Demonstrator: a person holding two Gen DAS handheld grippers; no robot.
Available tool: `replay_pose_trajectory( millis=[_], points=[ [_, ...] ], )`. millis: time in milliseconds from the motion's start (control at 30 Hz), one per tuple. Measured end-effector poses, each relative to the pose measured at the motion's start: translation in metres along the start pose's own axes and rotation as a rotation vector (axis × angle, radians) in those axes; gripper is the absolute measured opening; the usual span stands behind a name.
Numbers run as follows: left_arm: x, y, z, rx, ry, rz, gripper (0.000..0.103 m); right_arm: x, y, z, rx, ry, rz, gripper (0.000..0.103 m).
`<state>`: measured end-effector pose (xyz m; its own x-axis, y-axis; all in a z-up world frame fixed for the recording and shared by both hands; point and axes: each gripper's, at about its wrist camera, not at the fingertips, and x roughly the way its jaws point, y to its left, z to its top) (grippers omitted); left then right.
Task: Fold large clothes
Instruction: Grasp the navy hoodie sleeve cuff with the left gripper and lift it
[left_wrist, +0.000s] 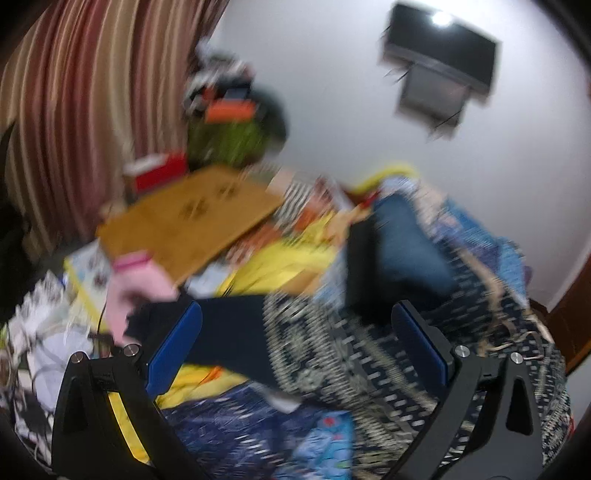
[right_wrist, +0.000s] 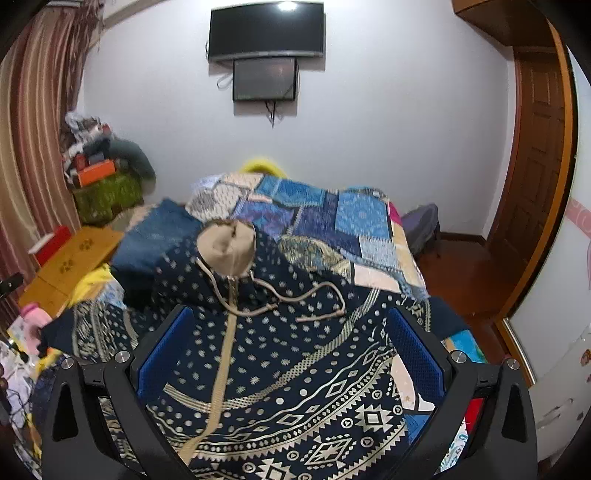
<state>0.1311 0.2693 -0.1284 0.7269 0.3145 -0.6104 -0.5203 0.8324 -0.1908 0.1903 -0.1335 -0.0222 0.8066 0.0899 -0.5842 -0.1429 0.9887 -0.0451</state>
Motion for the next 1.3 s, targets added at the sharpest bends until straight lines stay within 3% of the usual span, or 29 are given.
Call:
replay_pose_trajectory(
  millis=[133,300,400,567,667,767,867,900,933,1067,1167,1300],
  points=[
    [0.045,0.038,-0.013,-0.083,0.132,0.013,0.101,0.021,0.000,-0.007,-0.019,0.064,-0.023,0.103],
    [0.092,0.080,-0.040,-0.291,0.300,-0.085,0.083,0.038,0.000,-0.014,-0.021,0.128,-0.015,0.103],
    [0.109,0.094,-0.051,-0.373,0.353,-0.109,0.076,0.044,0.002,-0.017,-0.026,0.147,-0.013,0.103],
    [0.134,0.114,-0.064,-0.511,0.416,-0.169,0.076,0.050,0.004,-0.018,-0.033,0.163,-0.016,0.103],
    [0.149,0.127,-0.073,-0.608,0.471,-0.178,0.066,0.052,0.004,-0.020,-0.030,0.170,-0.016,0.103],
    [0.156,0.137,-0.076,-0.677,0.461,-0.190,0.059,0.053,0.003,-0.022,-0.027,0.173,-0.018,0.103],
    [0.164,0.138,-0.071,-0.650,0.445,-0.131,0.043,0.052,0.001,-0.022,-0.018,0.175,-0.019,0.103],
    [0.165,0.135,-0.068,-0.612,0.435,-0.083,0.032,0.052,0.000,-0.022,-0.013,0.174,-0.018,0.103],
    [0.164,0.129,-0.065,-0.558,0.418,-0.028,0.028,0.051,-0.001,-0.022,-0.010,0.172,-0.018,0.103],
    [0.155,0.096,-0.053,-0.371,0.355,0.076,0.005,0.047,-0.005,-0.022,-0.001,0.163,-0.034,0.103],
    [0.141,0.075,-0.039,-0.286,0.275,0.108,0.002,0.045,-0.008,-0.021,0.000,0.160,-0.041,0.103],
    [0.111,0.040,-0.008,-0.188,0.154,0.074,0.002,0.042,-0.010,-0.019,0.000,0.147,-0.045,0.103]
  ],
)
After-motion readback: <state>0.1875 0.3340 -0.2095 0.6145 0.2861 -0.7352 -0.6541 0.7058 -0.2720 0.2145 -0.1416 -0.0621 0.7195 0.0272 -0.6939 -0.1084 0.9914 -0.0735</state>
